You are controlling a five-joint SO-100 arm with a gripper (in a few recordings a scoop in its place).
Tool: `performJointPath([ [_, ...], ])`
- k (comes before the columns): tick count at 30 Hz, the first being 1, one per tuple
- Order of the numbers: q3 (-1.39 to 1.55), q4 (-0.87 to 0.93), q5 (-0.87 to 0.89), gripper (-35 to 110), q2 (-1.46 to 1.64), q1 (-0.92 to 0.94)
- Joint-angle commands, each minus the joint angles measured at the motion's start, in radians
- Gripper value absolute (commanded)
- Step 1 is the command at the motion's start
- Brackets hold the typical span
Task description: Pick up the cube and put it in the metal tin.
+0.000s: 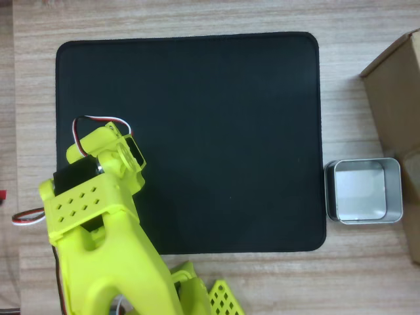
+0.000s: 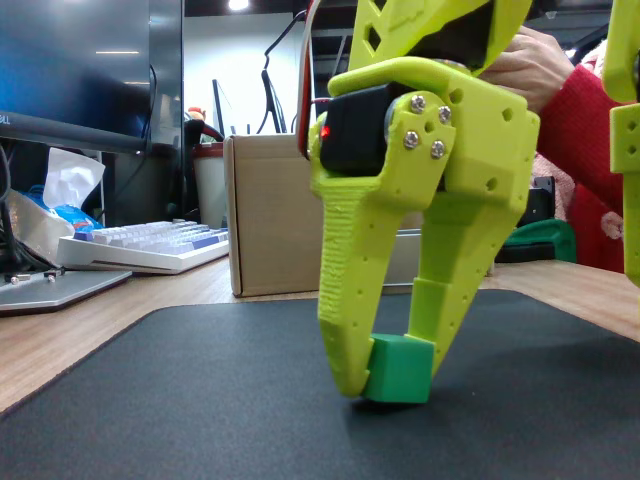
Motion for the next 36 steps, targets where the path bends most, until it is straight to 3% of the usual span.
performJointPath([
  [1,0.02,-0.012,-0.025,2,0.02,-0.006],
  [18,0.138,0.012,0.012,0,0.574,0.187],
  [24,0.103,0.084,0.011,0,0.727,0.331],
  [36,0.126,0.167,-0.061,0,1.054,0.793],
])
